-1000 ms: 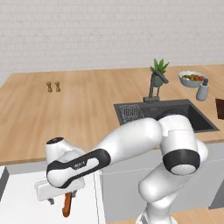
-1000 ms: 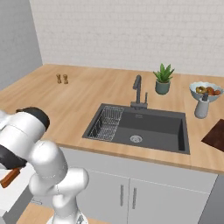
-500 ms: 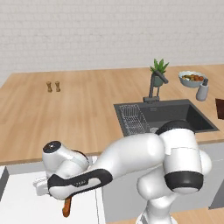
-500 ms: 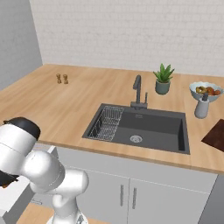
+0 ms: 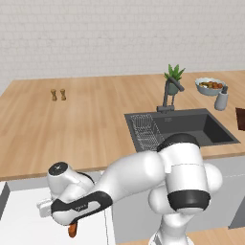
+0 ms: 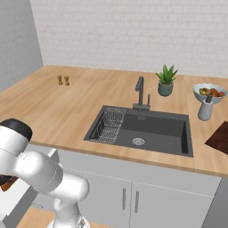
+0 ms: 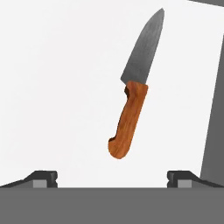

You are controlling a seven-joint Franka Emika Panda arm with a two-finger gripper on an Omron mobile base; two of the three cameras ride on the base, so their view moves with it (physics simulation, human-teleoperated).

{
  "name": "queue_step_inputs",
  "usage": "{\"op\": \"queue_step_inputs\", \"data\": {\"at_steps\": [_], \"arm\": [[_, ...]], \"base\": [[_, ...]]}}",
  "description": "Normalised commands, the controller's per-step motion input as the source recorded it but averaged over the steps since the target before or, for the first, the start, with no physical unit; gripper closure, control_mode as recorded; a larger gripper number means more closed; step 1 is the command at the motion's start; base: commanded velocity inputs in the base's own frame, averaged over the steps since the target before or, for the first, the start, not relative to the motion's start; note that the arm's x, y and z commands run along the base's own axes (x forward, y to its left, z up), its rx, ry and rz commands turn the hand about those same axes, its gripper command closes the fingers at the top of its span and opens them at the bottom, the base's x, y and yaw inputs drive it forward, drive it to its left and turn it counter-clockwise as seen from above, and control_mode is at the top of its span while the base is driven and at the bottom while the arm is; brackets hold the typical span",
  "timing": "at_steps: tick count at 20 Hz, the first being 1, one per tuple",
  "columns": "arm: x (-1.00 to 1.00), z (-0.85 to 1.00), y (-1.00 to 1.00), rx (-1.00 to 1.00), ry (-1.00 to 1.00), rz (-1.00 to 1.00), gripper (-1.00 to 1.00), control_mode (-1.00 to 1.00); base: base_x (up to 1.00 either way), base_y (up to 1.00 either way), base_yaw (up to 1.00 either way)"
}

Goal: Pick up the knife from the drawer and place it on the cutting board. Then place the meat from the plate to the cutting board.

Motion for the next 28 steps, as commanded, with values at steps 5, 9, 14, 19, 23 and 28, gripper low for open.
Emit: {"op": "queue_step_inputs", "data": {"at_steps": [5,9,14,19,23,28], "arm": [[0.01,-0.42,0.0,-0.01,0.11,0.0,-1.0,-1.0],[0.0,-0.33,0.0,-0.02,0.09,0.0,-1.0,-1.0],[0.0,-0.15,-0.05,-0.03,0.04,0.0,-1.0,-1.0],[0.13,-0.2,-0.05,-0.05,0.11,-0.03,-1.0,-1.0],[0.12,-0.32,0.0,-0.02,0.12,-0.02,-1.0,-1.0],[0.11,-0.3,0.0,-0.02,0.09,-0.03,-1.0,-1.0]], "base": [[0.0,0.0,0.0],[0.0,0.0,0.0],[0.0,0.0,0.0],[0.0,0.0,0.0],[0.0,0.0,0.0],[0.0,0.0,0.0]]}}
